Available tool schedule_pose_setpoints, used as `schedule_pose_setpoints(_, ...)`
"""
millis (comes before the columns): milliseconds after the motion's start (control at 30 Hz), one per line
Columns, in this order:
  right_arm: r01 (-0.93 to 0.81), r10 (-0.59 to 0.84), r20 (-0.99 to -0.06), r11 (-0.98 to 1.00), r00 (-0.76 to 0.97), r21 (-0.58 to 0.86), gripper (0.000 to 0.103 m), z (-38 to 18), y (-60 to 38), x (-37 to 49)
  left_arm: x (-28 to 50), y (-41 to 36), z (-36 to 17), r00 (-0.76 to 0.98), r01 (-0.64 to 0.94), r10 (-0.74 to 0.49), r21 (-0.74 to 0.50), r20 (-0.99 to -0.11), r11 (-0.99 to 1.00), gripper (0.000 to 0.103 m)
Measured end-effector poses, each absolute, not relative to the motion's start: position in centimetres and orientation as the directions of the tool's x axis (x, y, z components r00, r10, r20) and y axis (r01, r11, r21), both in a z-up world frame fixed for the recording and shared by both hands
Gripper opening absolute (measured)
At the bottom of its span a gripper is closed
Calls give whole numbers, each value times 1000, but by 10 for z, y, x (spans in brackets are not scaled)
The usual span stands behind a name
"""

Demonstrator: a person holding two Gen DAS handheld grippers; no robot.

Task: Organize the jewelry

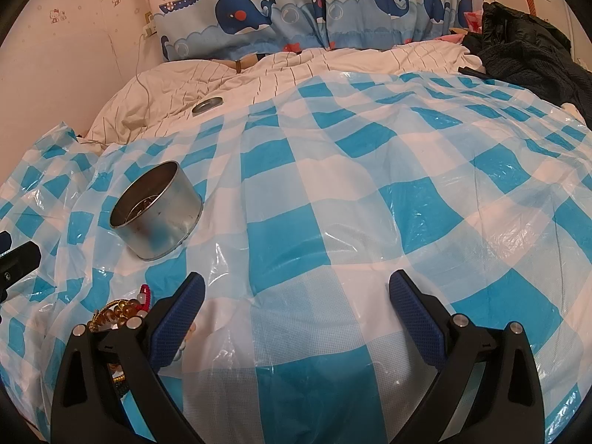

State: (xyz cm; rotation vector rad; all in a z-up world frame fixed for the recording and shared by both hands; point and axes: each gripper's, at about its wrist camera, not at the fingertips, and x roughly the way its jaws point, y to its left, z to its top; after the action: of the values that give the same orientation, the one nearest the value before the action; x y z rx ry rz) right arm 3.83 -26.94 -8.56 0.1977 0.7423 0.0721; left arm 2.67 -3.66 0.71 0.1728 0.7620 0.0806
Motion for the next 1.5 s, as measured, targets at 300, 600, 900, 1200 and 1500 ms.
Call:
schedule_pose_setpoints(300,5,135,-665,979,735,204,96,-86,-269,39,27,-35,5,718,-10,136,185,-682,983,95)
schedule_pose_setpoints(600,5,134,-666,979,734,203,96,-85,-269,40,28,-35,4,717,-9,137,186,-684,982,95)
schedule_pose_setpoints(900,5,134,-667,979,733,202,96,-85,-268,40,28,-34,3,715,-11,138,187,-685,982,95)
schedule_pose_setpoints(1200,5,133,-668,979,733,202,96,-85,-268,41,28,-35,3,714,-10,138,187,-686,982,95)
schedule_pose_setpoints(1500,6,133,-668,980,732,201,96,-85,-267,42,29,-36,3,713,-10,139,188,-687,982,95)
